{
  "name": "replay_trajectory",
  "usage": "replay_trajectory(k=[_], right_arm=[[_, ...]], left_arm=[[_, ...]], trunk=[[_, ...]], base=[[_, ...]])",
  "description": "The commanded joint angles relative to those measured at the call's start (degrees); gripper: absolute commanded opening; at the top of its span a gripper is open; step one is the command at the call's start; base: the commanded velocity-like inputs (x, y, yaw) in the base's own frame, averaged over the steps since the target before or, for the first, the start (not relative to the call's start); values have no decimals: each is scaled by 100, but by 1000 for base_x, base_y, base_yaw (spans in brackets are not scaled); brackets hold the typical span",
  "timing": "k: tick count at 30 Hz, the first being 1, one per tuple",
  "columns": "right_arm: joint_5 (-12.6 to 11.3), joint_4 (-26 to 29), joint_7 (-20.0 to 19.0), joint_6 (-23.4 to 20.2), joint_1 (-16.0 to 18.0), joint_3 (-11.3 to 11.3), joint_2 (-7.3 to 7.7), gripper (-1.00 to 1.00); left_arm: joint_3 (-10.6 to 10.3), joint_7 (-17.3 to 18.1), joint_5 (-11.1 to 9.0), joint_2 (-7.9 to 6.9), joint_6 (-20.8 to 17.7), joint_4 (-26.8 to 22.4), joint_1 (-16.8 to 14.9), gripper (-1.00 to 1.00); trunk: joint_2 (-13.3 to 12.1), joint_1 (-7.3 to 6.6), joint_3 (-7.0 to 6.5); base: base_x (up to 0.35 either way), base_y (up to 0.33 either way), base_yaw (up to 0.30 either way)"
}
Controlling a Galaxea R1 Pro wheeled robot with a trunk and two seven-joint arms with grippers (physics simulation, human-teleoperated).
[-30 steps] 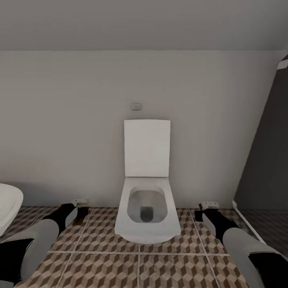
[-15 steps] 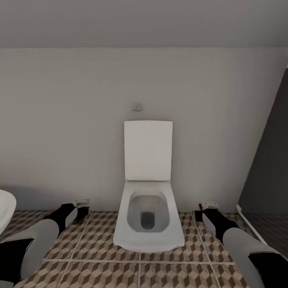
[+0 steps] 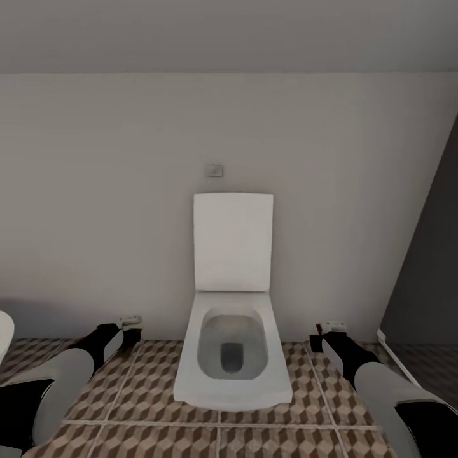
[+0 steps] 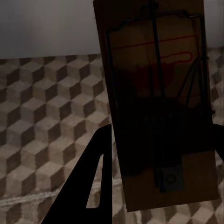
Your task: Take the four mousetraps from the cabinet in the bathroom and place them on the bathroom floor. Make sure all four end up on the same floor surface, and ensure that at least two of them are either under or directly next to the same bathroom sink.
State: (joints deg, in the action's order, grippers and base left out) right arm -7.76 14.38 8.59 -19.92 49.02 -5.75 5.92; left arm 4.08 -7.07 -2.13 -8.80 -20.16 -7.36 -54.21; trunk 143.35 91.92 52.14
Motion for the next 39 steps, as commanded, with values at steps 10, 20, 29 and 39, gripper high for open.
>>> replay_trajectory(k=[10, 20, 29, 39], right_arm=[[-65, 12, 33, -30, 2, -49, 3, -100], [-60, 12, 36, -30, 2, -46, 5, -100], [-59, 12, 37, -30, 2, -43, 5, -100], [-59, 12, 37, -30, 2, -48, 1, -100]], left_arm=[[41, -15, -20, 1, -32, -11, -1, -100], [42, -14, -25, 17, -32, -12, -1, -100], [43, -17, -22, 120, -34, -8, -1, -100], [41, -14, -23, 153, -40, -4, -1, -100]], trunk=[[2, 1, 6], [2, 1, 6], [2, 1, 6], [16, 27, 228]], base=[[94, -40, 0], [2, -1, 0], [0, 0, 0], [0, 0, 0]])
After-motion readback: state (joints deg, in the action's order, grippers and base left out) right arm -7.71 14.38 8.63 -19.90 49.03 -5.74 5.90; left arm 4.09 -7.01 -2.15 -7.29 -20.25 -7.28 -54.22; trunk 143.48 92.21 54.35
